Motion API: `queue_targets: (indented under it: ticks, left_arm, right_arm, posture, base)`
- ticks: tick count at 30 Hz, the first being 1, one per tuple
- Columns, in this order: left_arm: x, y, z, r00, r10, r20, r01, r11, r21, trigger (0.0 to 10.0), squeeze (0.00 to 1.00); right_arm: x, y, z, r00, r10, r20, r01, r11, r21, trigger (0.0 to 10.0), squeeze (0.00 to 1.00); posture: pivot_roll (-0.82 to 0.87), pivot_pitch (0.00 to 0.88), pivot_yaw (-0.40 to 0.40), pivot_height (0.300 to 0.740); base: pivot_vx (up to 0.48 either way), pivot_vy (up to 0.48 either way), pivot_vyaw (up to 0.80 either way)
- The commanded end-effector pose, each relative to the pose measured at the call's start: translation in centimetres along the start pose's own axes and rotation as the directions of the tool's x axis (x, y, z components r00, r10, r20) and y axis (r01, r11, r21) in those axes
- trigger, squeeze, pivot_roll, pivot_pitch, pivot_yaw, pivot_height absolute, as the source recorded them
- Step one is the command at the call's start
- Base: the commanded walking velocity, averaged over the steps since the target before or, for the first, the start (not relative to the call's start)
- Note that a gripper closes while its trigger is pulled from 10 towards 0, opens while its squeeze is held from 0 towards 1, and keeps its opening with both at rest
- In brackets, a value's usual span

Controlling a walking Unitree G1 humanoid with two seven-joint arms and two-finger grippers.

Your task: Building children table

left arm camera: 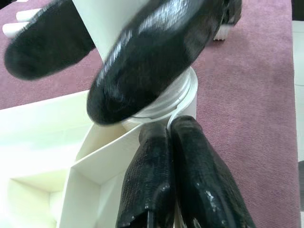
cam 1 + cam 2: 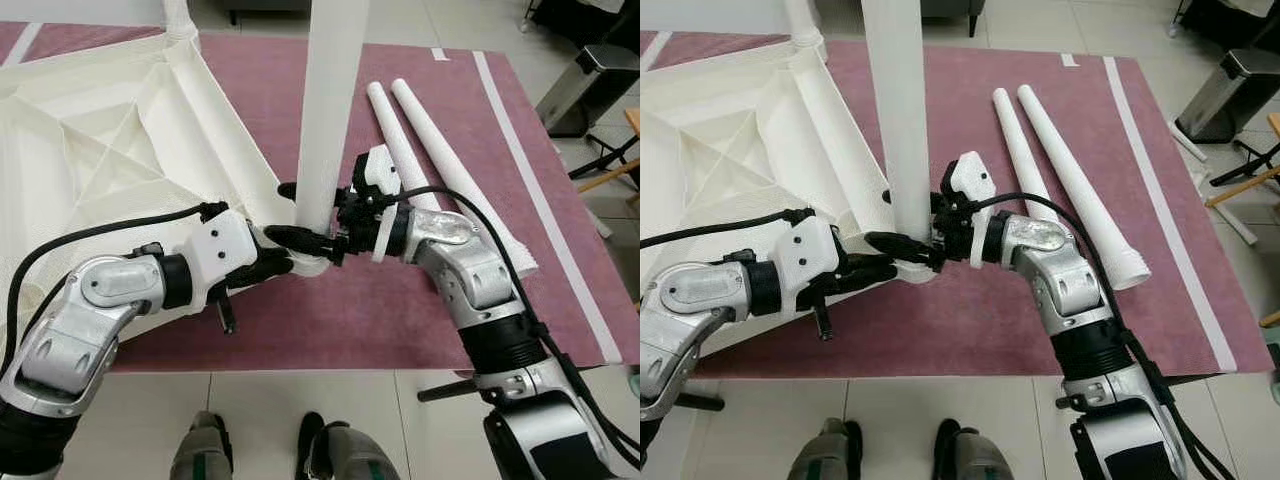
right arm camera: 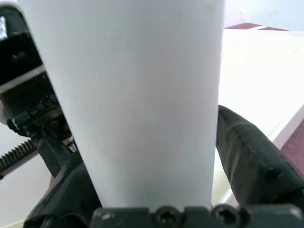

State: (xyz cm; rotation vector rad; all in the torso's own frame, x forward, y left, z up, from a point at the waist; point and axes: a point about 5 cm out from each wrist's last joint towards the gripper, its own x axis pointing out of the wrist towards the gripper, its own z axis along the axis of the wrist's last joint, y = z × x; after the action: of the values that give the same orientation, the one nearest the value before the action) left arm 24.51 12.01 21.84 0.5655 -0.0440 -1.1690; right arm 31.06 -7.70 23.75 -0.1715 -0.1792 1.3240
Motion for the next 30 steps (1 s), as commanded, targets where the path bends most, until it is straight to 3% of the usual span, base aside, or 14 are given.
queue_targets:
  ticks: [1,7,8,9,10,15,18,22,24,26,28,30]
  left_arm:
    - [-0.2,-1.4,2.0,0.981,-0.175,0.085,0.168,0.982,0.082,0.0,0.00]
    - [-0.7,-1.9,2.0,0.980,-0.186,0.077,0.181,0.981,0.068,0.0,0.00]
    - [-0.8,-1.9,2.0,0.980,-0.186,0.075,0.182,0.981,0.066,0.0,0.00]
    - [-0.8,-1.9,2.0,0.980,-0.186,0.075,0.182,0.981,0.066,0.0,0.00]
    - [-0.9,-2.0,2.0,0.979,-0.189,0.072,0.184,0.981,0.063,0.0,0.00]
    - [-1.0,-2.0,1.9,0.980,-0.189,0.065,0.186,0.981,0.056,0.0,0.00]
    - [-0.7,-1.6,1.8,0.985,-0.159,0.067,0.156,0.987,0.048,0.0,0.00]
    - [-0.1,-0.8,1.6,0.993,-0.096,0.065,0.094,0.995,0.038,0.0,0.00]
    - [0.6,0.4,1.4,0.998,-0.021,0.059,0.019,0.999,0.032,0.0,0.00]
    - [1.5,1.6,1.4,0.998,0.042,0.053,-0.044,0.999,0.031,0.0,0.00]
    - [1.5,1.6,1.4,0.998,0.042,0.053,-0.044,0.999,0.031,0.0,0.00]
    - [2.2,2.4,1.5,0.996,0.074,0.054,-0.076,0.997,0.030,0.0,0.00]
  right_arm:
    - [-0.2,0.1,0.4,1.000,0.022,0.012,-0.022,1.000,0.000,10.0,0.00]
    - [-0.8,0.2,0.6,0.997,0.081,0.011,-0.081,0.997,0.011,10.0,0.00]
    - [-0.9,0.4,0.4,0.994,0.105,0.001,-0.105,0.994,0.013,8.3,0.00]
    - [-0.9,0.4,0.4,0.994,0.105,0.001,-0.105,0.994,0.013,8.3,0.00]
    - [-1.1,0.7,0.2,0.990,0.138,-0.014,-0.138,0.990,0.018,0.0,0.00]
    - [-1.4,1.0,-0.1,0.984,0.177,-0.036,-0.176,0.984,0.023,0.0,0.00]
    - [-1.1,0.8,-0.4,0.990,0.132,-0.048,-0.132,0.991,0.016,0.0,0.00]
    - [-0.7,0.3,-1.0,0.997,0.049,-0.066,-0.049,0.999,0.010,0.0,0.00]
    - [-0.1,-0.1,-1.7,0.995,-0.048,-0.092,0.049,0.999,0.005,0.0,0.00]
    - [0.6,-0.3,-2.6,0.978,-0.168,-0.120,0.170,0.986,0.004,0.0,0.00]
    - [0.6,-0.3,-2.6,0.978,-0.168,-0.120,0.170,0.986,0.004,0.0,0.00]
    - [1.2,-0.4,-3.2,0.959,-0.249,-0.136,0.252,0.968,0.010,0.0,0.00]
  posture:
    - [0.17,0.209,-0.056,0.740]
    - [0.16,0.208,-0.056,0.740]
    - [0.16,0.208,-0.056,0.740]
    - [0.16,0.208,-0.056,0.740]
    - [0.16,0.208,-0.056,0.740]
    - [0.16,0.207,-0.056,0.740]
    - [0.16,0.207,-0.054,0.740]
    - [0.16,0.209,-0.053,0.740]
    - [0.16,0.208,-0.054,0.740]
    - [0.16,0.207,-0.052,0.740]
    - [0.16,0.207,-0.052,0.740]
    - [0.16,0.205,-0.049,0.740]
  base:
    - [0.000,0.000,0.00]
    - [0.000,0.000,0.00]
    - [0.000,0.000,0.00]
    - [0.000,0.000,0.00]
    - [0.000,0.000,0.00]
    - [0.000,0.000,0.00]
    - [0.000,0.000,0.00]
    - [0.000,0.000,0.00]
    - [0.000,0.000,0.00]
    - [0.000,0.000,0.00]
    - [0.000,0.000,0.00]
    - [0.000,0.000,0.00]
